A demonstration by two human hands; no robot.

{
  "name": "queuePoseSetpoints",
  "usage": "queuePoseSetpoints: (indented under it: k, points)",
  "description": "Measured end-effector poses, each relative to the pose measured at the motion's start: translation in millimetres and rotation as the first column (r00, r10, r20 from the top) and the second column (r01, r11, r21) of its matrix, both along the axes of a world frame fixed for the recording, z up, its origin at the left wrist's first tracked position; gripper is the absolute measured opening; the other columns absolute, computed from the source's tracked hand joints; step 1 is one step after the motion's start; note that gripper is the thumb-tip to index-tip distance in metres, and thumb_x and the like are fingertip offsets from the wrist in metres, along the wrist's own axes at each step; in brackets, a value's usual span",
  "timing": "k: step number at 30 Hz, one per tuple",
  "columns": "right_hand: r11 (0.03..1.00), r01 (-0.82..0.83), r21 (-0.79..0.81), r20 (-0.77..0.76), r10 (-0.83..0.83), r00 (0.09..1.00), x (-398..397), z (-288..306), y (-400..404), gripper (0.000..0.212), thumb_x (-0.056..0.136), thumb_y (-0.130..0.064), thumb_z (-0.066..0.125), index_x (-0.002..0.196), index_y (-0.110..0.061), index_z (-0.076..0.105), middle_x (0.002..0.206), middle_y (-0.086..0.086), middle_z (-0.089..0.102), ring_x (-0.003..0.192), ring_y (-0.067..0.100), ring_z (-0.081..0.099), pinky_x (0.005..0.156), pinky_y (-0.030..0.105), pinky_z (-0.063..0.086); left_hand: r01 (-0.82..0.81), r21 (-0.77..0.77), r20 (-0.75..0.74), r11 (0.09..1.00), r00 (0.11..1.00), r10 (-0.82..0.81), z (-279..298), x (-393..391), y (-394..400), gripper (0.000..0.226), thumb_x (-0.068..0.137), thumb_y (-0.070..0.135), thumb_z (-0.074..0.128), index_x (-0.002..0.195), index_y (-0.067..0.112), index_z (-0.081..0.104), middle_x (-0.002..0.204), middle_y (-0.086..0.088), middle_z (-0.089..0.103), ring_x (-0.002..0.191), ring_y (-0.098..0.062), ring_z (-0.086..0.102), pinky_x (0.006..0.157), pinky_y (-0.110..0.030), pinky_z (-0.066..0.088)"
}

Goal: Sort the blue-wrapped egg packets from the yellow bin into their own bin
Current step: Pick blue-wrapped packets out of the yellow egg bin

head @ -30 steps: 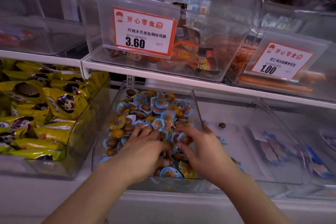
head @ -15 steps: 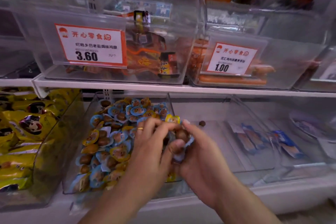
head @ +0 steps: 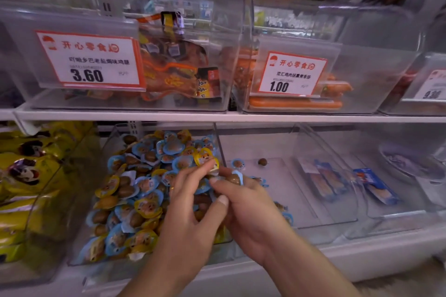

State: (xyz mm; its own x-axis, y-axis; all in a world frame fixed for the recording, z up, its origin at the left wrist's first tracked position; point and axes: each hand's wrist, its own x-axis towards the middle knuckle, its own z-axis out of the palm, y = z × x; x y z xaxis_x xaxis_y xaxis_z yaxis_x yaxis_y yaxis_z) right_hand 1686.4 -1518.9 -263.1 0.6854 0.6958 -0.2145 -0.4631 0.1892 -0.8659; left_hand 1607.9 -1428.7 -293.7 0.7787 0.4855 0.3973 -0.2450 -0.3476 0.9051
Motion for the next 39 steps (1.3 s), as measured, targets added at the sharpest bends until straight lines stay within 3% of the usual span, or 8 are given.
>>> queuePoseSetpoints:
  k: [4, 7, 10, 16, 21, 26, 31, 39]
  points:
    - [0.999, 0.042, -0.034, 0.092, -0.039, 0.995, -2.3, -3.3, 7.6, 0.024, 0.097, 0.003, 0.054, 0.117, -0.007, 0.063, 0.102, 0.016, 0.076, 0.091, 0.029, 0.075, 0.070, 0.037, 0.060, 0.109, -0.384, 0.124, 0.917, 0.990, -0.066, 2.3, -7.0, 12.4, 0.052, 0.077, 0.041, 0.064, 0.130, 0.037, 0.063, 0.139, 0.010, 0.058, 0.132, -0.012, 0.052, 0.106, -0.042, 0.041]
    - [0.991, 0.098, -0.091, 0.231, -0.074, 0.970, 8.6, -0.6, -0.6, 0.019, 0.096, -0.001, 0.056, 0.110, -0.008, 0.067, 0.092, 0.013, 0.076, 0.076, 0.022, 0.073, 0.059, 0.028, 0.055, -0.123, -0.487, 0.069, 0.864, 0.981, 0.179, 2.0, -4.7, 35.7, 0.036, 0.078, 0.029, 0.061, 0.112, 0.035, 0.074, 0.121, 0.010, 0.070, 0.120, -0.007, 0.060, 0.103, -0.038, 0.043]
    - [0.954, 0.237, -0.182, 0.446, -0.135, 0.885, 38.7, 3.9, -23.7, 0.021, 0.090, -0.007, 0.061, 0.109, -0.013, 0.070, 0.087, 0.011, 0.076, 0.074, 0.022, 0.074, 0.059, 0.035, 0.057, -0.321, -0.107, -0.129, 0.941, 0.943, 0.307, -3.3, -6.9, 57.3, 0.030, 0.093, 0.021, 0.058, 0.091, 0.045, 0.075, 0.101, 0.021, 0.073, 0.101, 0.007, 0.063, 0.089, -0.022, 0.047]
    - [0.782, 0.380, -0.494, 0.558, -0.050, 0.828, 108.0, -25.4, -76.8, 0.033, 0.084, -0.011, 0.077, 0.114, -0.023, 0.070, 0.112, 0.005, 0.073, 0.103, 0.016, 0.069, 0.092, 0.032, 0.054, 0.089, 0.620, -0.417, 0.780, 0.879, 0.232, -13.9, -21.3, 57.9, 0.027, 0.094, 0.040, 0.053, 0.118, 0.044, 0.064, 0.105, 0.035, 0.054, 0.104, 0.000, 0.053, 0.099, -0.037, 0.045]
    - [0.627, 0.677, -0.386, 0.770, -0.185, 0.611, 122.0, -27.7, -84.8, 0.024, 0.090, -0.010, 0.067, 0.113, -0.008, 0.073, 0.085, -0.003, 0.071, 0.072, -0.004, 0.068, 0.064, 0.011, 0.048, -0.083, 0.599, -0.252, 0.796, 0.925, 0.286, -5.9, -30.7, 73.1, 0.023, 0.094, 0.025, 0.059, 0.111, 0.035, 0.070, 0.108, 0.022, 0.063, 0.102, -0.006, 0.059, 0.089, -0.031, 0.050]
    - [0.769, 0.628, -0.120, 0.866, -0.228, 0.445, 66.3, -7.0, -42.8, 0.026, 0.092, -0.009, 0.057, 0.093, -0.029, 0.073, 0.082, -0.017, 0.076, 0.073, 0.005, 0.071, 0.055, 0.020, 0.056, -0.293, 0.584, -0.126, 0.757, 0.889, 0.441, -1.0, -59.3, 102.6, 0.024, 0.089, 0.009, 0.063, 0.103, 0.026, 0.073, 0.107, 0.019, 0.059, 0.099, -0.005, 0.059, 0.085, -0.027, 0.048]
    - [0.914, 0.361, -0.185, 0.979, 0.139, 0.149, 0.3, -6.5, 23.6, 0.029, 0.095, -0.022, 0.054, 0.119, -0.023, 0.069, 0.113, -0.011, 0.068, 0.100, 0.002, 0.062, 0.086, 0.014, 0.048, -0.335, 0.633, -0.150, 0.698, 0.831, 0.536, -6.1, -97.3, 123.7, 0.033, 0.086, 0.004, 0.066, 0.112, 0.023, 0.072, 0.117, 0.012, 0.058, 0.107, -0.012, 0.057, 0.088, -0.031, 0.047]
    - [0.726, 0.272, -0.631, 0.773, 0.619, 0.141, -2.5, -43.4, 84.1, 0.070, 0.093, -0.044, 0.056, 0.156, -0.037, 0.025, 0.158, -0.006, 0.026, 0.145, 0.024, 0.024, 0.119, 0.036, 0.026, -0.140, 0.801, -0.189, 0.582, 0.863, 0.469, -12.5, -95.5, 112.2, 0.040, 0.091, 0.029, 0.044, 0.127, 0.028, 0.062, 0.132, 0.010, 0.055, 0.136, -0.014, 0.043, 0.119, -0.052, 0.025]
